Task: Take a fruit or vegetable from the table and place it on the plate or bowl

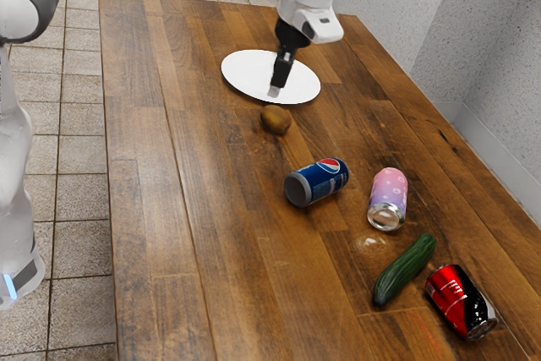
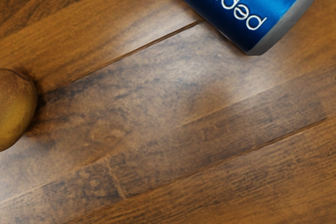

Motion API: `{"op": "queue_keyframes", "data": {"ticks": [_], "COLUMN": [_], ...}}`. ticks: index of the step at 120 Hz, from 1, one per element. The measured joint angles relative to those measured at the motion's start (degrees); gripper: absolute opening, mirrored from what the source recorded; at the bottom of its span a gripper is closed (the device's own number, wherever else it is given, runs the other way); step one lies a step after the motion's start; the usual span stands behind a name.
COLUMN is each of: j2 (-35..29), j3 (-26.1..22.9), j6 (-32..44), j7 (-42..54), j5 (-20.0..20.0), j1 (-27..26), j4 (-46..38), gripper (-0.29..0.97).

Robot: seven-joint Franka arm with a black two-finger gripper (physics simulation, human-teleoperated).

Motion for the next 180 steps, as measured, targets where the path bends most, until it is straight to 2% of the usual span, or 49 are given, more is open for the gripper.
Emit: {"op": "queue_keyframes", "data": {"ticks": [22,39,66,73,83,97,146,180], "j2": [1.8,1.6,2.6,4.2,10.3,15.5,16.4,18.9], "j3": [0.4,1.4,4.0,4.0,3.5,2.5,2.4,2.7], "j6": [1.5,1.7,1.3,1.3,1.2,1.1,1.1,1.4], "j7": [12.5,21.0,31.3,33.4,36.6,40.6,50.0,53.6], "j5": [-1.8,-2.2,-2.5,-2.9,-3.3,-3.9,-6.9,-8.2], "j1": [-0.3,0.3,7.5,9.8,12.9,9.6,10.0,13.8], "j4": [-0.4,-5.0,-7.6,-6.1,2.3,8.4,7.8,8.2], "gripper": [0.68,0.68,0.68,0.68,0.68,0.68,0.68,0.68]}}
